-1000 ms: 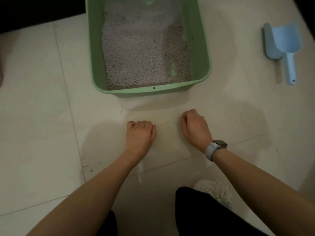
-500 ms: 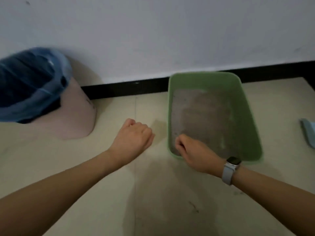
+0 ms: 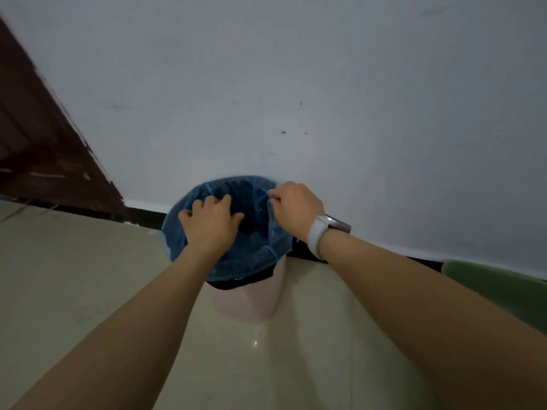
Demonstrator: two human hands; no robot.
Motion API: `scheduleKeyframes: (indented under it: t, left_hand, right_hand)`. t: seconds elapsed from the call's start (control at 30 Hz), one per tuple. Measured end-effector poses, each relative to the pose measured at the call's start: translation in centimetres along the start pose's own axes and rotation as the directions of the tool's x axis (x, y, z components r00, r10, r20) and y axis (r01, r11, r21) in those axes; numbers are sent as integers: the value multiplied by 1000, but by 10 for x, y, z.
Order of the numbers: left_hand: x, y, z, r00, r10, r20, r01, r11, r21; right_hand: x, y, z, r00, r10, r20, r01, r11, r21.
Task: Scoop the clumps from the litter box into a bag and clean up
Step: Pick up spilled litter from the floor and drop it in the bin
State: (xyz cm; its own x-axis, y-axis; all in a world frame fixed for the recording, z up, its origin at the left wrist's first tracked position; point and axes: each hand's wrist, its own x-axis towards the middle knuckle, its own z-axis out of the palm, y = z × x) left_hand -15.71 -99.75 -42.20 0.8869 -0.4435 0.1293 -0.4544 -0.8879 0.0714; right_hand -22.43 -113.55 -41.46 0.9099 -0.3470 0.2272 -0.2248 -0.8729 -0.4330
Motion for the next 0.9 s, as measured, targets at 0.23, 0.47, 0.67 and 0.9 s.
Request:
scheduleKeyframes:
  t: [0.23, 0.47, 0.67, 0.9]
  left_hand:
    - [-20, 2, 19, 981, -22, -191, -11, 985, -170]
    - [-103, 67, 43, 872, 202, -446, -368, 871, -325]
    - [-195, 165, 69, 690, 722, -47, -666, 608, -432]
    - [-316, 263, 114, 23, 865, 502, -924, 210, -320]
  right_hand:
    - [-16, 13, 11, 1000, 19, -1, -19, 997, -71]
    - [-124, 84, -21, 985, 101, -142, -53, 951, 305]
    - [-271, 154, -58, 978, 209, -24, -192, 933, 305]
    - [-478, 227, -70, 863, 503, 55, -498, 827, 262]
